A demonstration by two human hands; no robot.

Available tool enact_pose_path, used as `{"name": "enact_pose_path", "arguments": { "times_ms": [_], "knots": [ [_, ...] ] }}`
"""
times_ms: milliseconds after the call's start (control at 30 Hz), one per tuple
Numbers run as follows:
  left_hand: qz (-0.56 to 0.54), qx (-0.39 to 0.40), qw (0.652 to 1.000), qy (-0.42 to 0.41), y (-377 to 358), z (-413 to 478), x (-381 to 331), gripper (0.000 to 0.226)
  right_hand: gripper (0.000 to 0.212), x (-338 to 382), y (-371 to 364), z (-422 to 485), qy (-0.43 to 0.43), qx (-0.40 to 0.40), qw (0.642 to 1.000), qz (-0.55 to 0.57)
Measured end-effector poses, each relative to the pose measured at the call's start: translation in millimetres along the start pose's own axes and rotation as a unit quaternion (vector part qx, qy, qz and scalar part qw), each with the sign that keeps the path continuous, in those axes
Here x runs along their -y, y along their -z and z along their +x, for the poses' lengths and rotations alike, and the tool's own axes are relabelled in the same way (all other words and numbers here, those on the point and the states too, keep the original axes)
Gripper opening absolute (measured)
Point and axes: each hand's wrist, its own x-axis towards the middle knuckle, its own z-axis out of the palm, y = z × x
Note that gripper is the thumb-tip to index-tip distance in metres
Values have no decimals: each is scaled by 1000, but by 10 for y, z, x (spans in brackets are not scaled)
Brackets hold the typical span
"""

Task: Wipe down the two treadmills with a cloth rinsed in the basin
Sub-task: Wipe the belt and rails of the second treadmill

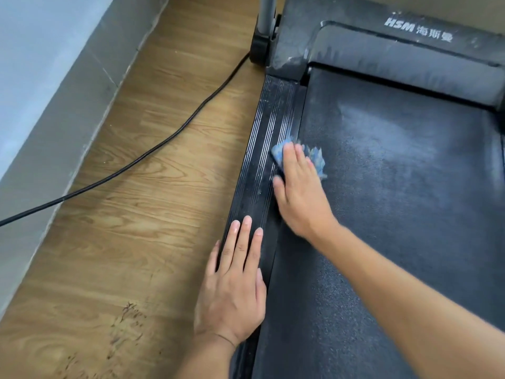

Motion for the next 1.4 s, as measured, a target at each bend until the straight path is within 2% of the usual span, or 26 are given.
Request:
{"name": "enact_pose_path", "arguments": {
  "times_ms": [133,233,333,467,567,767,900,967,1133,1267,1333,1400],
  "knots": [
    [-2,-3,1000,-7,-41,-2,41,67,76,331,-145,-1077,27,65,997,25],
    [-9,-12,1000,-13,-73,-13,66,62,73,315,-163,-1409,77,91,992,-37],
    [0,-12,1000,-13,-52,-3,52,65,70,143,-52,-925,69,64,993,-65],
    [6,-2,1000,-4,-39,14,20,65,71,-36,124,227,-27,41,998,-26],
    [5,-4,1000,-6,-55,7,39,64,75,-42,104,420,-31,35,999,-23],
    [-8,-32,999,-14,-105,8,76,66,75,129,-90,-974,50,72,996,8],
    [-22,-38,999,-19,-136,-14,86,66,76,468,-302,-2103,61,107,992,-13],
    [-24,-38,999,-25,-110,-25,78,68,76,599,-473,-2403,45,84,993,-63],
    [-44,-47,997,-34,-126,-4,99,70,77,675,-732,-2404,1,-16,988,-152],
    [-111,-39,993,-25,-89,12,137,80,73,650,-772,-2414,11,-50,986,-161],
    [-133,-26,991,-22,-115,-203,185,75,71,657,-771,-2446,13,-59,985,-161],
    [-120,-50,991,-15,-201,-748,221,66,71,638,-781,-2455,14,-68,985,-160]
  ]
}}
